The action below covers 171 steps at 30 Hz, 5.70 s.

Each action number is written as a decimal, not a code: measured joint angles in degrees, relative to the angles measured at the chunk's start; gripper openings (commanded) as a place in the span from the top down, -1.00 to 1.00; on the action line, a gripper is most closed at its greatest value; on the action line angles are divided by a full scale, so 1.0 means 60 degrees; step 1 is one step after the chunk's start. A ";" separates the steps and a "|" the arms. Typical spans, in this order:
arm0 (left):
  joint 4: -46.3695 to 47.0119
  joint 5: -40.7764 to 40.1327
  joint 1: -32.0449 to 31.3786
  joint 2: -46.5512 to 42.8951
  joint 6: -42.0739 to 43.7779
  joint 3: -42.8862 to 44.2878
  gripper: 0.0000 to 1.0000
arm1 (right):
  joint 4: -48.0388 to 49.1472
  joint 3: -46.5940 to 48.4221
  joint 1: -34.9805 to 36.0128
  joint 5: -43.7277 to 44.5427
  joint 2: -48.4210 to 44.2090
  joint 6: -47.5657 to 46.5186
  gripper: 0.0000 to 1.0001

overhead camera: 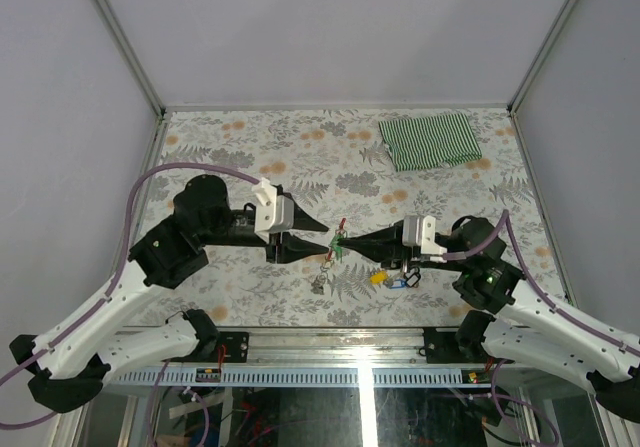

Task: Put the keys on the keyring

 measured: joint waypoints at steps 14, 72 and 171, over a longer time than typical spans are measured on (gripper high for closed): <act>0.1548 0.0153 0.0000 -0.0514 -0.1107 -0.0914 0.46 | 0.1009 -0.0124 0.0000 0.0200 -0.0266 0.0510 1.00; 0.4324 -0.0605 -0.0062 -0.0707 -0.3191 -0.2153 0.69 | 0.1923 -0.0528 -0.0018 0.0998 -0.0288 0.0688 1.00; -0.3271 -0.1239 -0.0255 0.1202 0.3934 0.1920 0.60 | -0.0539 0.0499 -0.0015 0.0645 0.0892 -0.0656 1.00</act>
